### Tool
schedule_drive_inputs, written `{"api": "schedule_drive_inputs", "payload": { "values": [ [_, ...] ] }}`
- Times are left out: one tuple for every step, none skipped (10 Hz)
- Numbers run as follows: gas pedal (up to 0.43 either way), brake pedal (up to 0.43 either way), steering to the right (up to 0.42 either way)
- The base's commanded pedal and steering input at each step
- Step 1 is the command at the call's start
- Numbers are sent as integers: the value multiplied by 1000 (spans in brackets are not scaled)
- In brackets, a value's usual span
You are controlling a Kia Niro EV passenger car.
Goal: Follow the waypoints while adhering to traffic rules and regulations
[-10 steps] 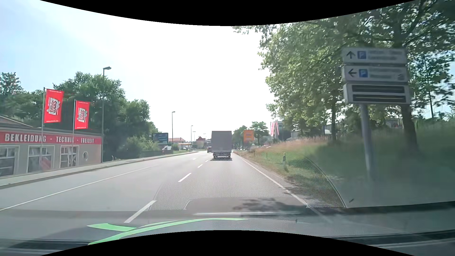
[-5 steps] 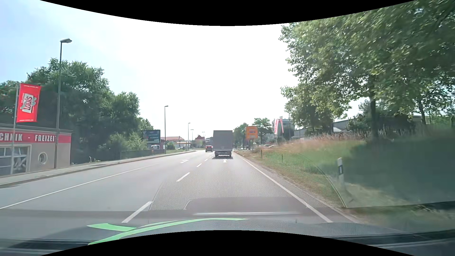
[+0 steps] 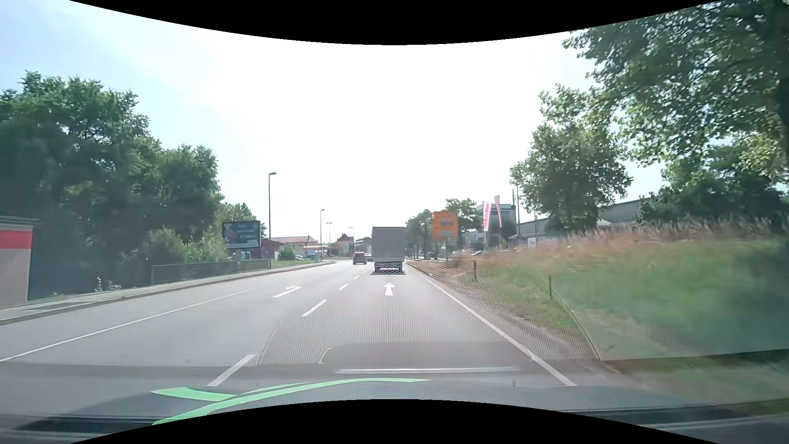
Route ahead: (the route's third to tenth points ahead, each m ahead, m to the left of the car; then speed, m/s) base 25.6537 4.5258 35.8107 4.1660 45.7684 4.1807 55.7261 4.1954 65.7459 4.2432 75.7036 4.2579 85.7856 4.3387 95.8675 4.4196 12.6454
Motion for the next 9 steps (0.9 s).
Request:
{"api": "schedule_drive_inputs", "payload": {
  "values": [
    [138,0,-1],
    [138,0,-2],
    [138,0,-2],
    [138,0,-3],
    [138,0,-3],
    [138,0,-3],
    [138,0,-3],
    [138,0,-3],
    [138,0,-3]
  ]
}}
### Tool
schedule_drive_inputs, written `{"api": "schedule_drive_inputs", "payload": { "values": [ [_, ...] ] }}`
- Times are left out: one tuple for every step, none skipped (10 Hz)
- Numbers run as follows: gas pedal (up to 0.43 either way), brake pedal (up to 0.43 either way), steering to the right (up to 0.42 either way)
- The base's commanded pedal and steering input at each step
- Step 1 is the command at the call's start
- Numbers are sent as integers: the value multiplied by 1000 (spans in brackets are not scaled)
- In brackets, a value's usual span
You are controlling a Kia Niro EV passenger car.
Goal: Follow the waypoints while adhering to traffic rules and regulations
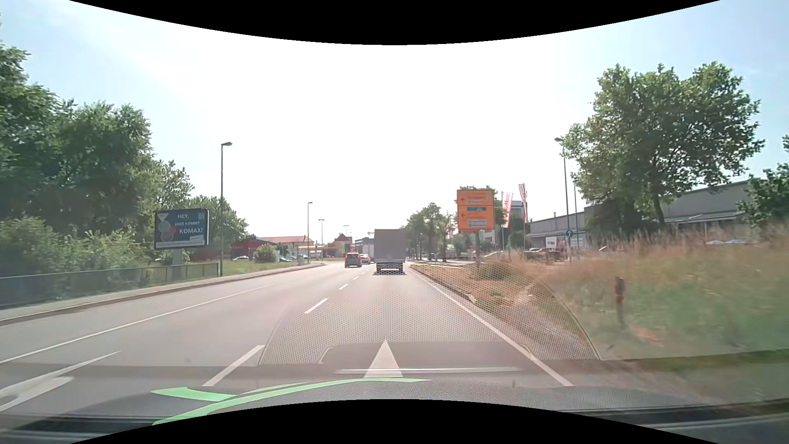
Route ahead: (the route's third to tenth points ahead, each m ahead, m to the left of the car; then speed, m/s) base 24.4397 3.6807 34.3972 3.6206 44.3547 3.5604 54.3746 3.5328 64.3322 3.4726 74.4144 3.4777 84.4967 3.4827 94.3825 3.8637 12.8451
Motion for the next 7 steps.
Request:
{"api": "schedule_drive_inputs", "payload": {
  "values": [
    [138,0,-3],
    [138,0,-3],
    [138,0,-3],
    [130,0,-3],
    [118,0,-3],
    [110,0,-3],
    [110,0,-3]
  ]
}}
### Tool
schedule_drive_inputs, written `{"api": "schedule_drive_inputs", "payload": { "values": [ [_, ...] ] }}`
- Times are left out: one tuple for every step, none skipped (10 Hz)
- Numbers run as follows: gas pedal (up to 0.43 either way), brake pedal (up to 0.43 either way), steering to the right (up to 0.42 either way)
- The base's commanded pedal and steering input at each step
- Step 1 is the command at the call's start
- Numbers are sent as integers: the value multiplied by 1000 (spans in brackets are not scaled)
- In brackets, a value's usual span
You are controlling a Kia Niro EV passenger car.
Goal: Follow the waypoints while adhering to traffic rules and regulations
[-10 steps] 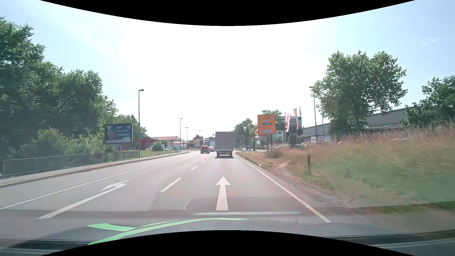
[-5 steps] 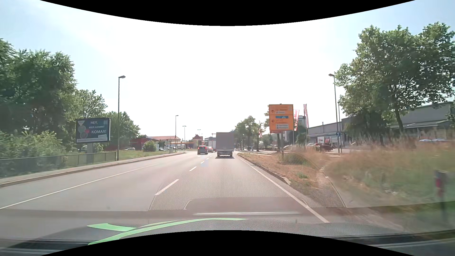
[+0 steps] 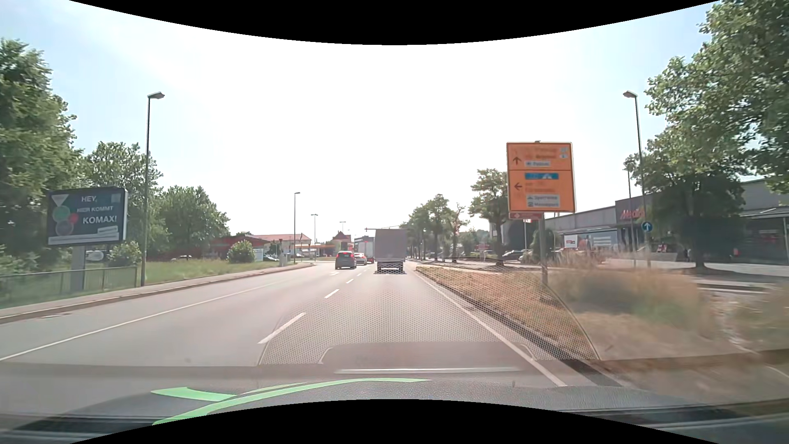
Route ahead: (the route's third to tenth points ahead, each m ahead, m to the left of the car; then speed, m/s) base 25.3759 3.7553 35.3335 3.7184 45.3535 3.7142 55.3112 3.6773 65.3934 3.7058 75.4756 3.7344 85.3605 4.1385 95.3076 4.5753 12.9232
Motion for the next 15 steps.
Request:
{"api": "schedule_drive_inputs", "payload": {
  "values": [
    [110,0,-3],
    [110,0,-2],
    [110,0,-2],
    [98,0,-2],
    [98,0,-2],
    [98,0,-1],
    [98,0,-2],
    [98,0,-2],
    [98,0,-2],
    [98,0,-3],
    [98,0,-4],
    [98,0,-4],
    [98,0,-4],
    [98,0,-4],
    [98,0,-3]
  ]
}}
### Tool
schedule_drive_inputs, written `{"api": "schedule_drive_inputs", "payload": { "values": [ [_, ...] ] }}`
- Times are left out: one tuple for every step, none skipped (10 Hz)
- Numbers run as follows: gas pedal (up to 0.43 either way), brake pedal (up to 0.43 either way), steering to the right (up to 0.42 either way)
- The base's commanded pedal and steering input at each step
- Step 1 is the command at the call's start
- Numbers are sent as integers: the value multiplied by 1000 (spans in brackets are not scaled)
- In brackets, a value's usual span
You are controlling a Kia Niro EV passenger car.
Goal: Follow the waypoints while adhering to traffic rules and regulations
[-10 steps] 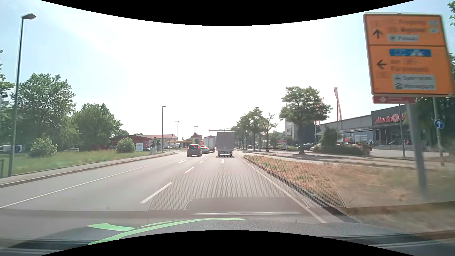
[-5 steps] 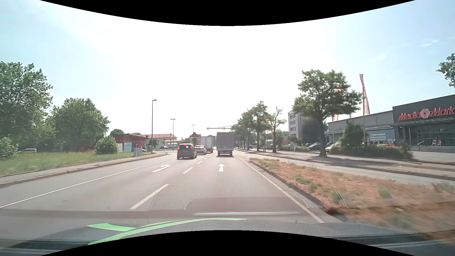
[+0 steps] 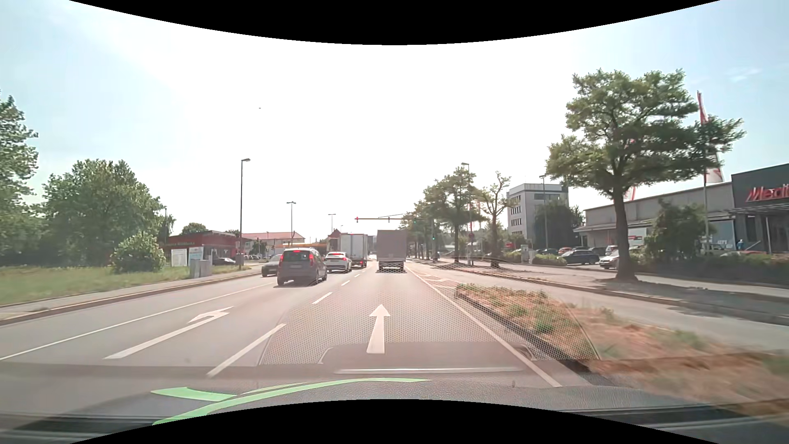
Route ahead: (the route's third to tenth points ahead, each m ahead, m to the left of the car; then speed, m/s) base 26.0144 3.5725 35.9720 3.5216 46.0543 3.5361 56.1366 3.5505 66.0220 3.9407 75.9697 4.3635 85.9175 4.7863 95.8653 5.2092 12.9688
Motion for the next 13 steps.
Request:
{"api": "schedule_drive_inputs", "payload": {
  "values": [
    [98,0,-3],
    [98,0,-3],
    [98,0,-2],
    [98,0,-2],
    [98,0,-2],
    [98,0,-2],
    [98,0,-2],
    [98,0,-2],
    [98,0,-2],
    [98,0,-1],
    [98,0,-2],
    [98,0,-2],
    [98,0,-2]
  ]
}}
